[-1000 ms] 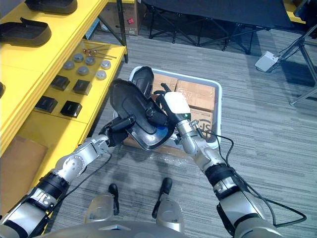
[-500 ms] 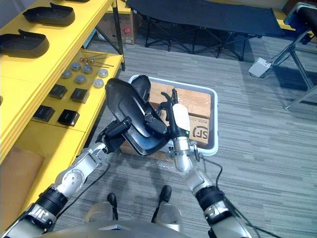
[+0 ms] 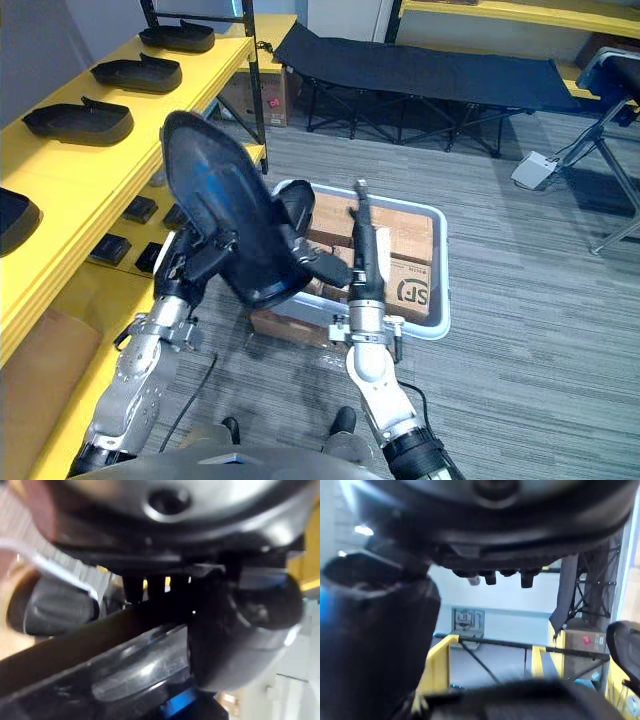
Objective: Walk over and take three plastic housings, then place them on the shelf
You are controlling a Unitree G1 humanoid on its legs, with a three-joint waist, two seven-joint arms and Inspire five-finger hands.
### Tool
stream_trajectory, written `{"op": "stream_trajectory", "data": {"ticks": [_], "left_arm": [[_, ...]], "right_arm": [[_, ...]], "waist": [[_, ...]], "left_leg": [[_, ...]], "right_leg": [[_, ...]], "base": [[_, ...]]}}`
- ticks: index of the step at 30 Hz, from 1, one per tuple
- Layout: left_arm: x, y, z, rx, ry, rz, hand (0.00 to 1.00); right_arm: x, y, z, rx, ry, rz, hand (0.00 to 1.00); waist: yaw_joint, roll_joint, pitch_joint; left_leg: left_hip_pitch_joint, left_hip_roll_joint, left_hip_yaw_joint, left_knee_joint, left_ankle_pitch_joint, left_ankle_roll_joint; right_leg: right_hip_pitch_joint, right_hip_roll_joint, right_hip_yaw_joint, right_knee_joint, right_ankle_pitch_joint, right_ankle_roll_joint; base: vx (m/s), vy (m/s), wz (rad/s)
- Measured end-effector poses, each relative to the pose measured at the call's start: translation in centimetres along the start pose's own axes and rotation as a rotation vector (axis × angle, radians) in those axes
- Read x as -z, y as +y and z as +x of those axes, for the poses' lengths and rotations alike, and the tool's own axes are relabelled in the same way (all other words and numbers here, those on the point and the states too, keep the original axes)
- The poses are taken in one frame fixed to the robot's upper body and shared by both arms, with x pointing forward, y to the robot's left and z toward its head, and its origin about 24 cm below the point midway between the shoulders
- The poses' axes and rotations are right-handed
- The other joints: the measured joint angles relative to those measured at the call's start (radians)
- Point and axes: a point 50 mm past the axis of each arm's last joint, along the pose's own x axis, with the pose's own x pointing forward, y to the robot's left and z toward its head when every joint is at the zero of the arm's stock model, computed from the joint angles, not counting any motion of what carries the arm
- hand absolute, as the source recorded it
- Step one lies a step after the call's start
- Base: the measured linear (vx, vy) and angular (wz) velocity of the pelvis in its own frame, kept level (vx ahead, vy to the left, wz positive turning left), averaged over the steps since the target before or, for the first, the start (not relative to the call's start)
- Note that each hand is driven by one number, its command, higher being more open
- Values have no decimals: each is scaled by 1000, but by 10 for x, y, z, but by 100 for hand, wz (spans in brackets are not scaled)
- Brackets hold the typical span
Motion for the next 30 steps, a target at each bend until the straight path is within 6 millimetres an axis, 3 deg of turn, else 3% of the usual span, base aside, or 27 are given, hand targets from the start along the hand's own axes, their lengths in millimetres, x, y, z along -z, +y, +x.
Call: {"op": "stream_trajectory", "data": {"ticks": [4, 8, 13, 21, 26, 30], "left_arm": [[10, 22, -18, -157, 36, 146, 0], [3, 30, -22, -231, -39, 152, 0], [-9, 34, -26, -272, -157, 126, 0], [-22, 50, -39, -408, -225, 82, 0], [-36, 70, -48, -573, -287, 1, 0], [-34, 87, -72, -706, -282, -53, 0]], "right_arm": [[13, -40, -14, 168, 114, -29, 100], [25, -58, -37, 200, 232, 22, 100], [34, -60, -58, 110, 330, 92, 100], [43, -60, -66, 46, 400, 128, 100], [51, -53, -72, -39, 457, 110, 100], [59, -41, -72, -108, 487, 74, 100]], "waist": [[-1, 0, -2], [-12, 2, -4], [-36, 8, -28], [-43, 10, -35], [6, 12, -37], [57, 13, -37]], "left_leg": [[10, 2, 17, -11, 0, 0], [10, 2, 29, -15, -1, -4], [23, 3, 65, -16, -12, -4], [4, 0, 33, -13, -18, 7], [-30, -8, -85, -21, 15, -3], [-53, -26, -195, -41, 51, -1]], "right_leg": [[-4, 2, 15, 0, -3, 1], [-10, 3, 27, 0, 0, 0], [-20, 5, 60, 0, 5, 7], [-12, 0, 27, 0, -8, 5], [33, -4, -100, 5, -20, 17], [89, -13, -230, 5, -41, 30]], "base": [[32, 12, -10], [41, 25, -10], [28, 32, -19], [-4, 13, 10], [15, -2, 74], [10, -10, 93]]}}
